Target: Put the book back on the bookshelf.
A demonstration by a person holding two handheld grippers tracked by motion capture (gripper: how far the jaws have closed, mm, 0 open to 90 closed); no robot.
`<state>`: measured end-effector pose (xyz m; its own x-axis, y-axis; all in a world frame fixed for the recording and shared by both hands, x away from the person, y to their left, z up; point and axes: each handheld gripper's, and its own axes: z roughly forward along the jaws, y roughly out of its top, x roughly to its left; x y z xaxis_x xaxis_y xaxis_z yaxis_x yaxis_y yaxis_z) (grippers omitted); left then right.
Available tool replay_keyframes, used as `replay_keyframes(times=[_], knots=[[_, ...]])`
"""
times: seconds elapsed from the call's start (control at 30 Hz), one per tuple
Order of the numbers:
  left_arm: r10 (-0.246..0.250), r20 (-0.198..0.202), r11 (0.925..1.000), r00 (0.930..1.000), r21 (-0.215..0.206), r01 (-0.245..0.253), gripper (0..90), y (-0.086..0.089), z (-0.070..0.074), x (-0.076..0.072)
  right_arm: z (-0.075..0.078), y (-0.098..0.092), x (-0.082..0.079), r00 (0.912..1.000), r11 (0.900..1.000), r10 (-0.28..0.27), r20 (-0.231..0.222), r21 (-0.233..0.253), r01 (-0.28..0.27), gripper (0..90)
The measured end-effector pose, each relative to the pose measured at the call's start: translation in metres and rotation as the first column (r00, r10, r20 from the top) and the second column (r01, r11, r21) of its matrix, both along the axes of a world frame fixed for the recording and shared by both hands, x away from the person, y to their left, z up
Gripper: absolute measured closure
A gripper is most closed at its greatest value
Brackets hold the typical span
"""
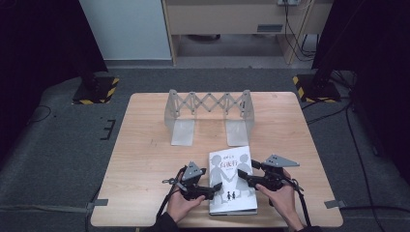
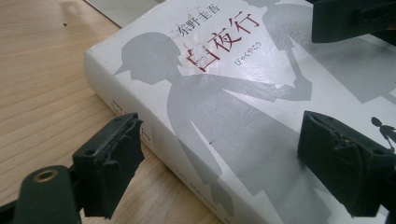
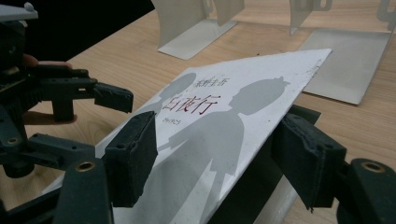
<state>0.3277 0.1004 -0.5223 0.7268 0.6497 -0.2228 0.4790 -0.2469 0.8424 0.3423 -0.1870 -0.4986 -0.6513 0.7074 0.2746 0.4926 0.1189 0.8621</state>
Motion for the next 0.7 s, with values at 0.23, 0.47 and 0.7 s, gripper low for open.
replay_keyframes(times=[0.23, 0.47, 0.7], knots=[[0.001, -0.019, 0.9999, 0.9998, -0.014, -0.002, 13.2, 0.0018, -0.0006, 0.0001, -0.0016, 0.0009, -0.0042, 0.9991, 0.999, 0.039, -0.018, 0.007, -0.039, 40.8], [-0.010, -0.022, 1.0000, 0.9997, -0.003, 0.010, 14.4, 0.0032, -0.0003, -0.0009, -0.0074, -0.0024, -0.0042, 0.9961, 0.998, 0.049, -0.074, 0.050, -0.046, 47.3], [-0.011, -0.028, 0.9997, 0.9995, -0.020, 0.010, 14.5, 0.0026, -0.0013, 0.0006, -0.0101, -0.0037, 0.0002, 0.9867, 0.991, 0.078, -0.143, 0.117, -0.061, 54.1]])
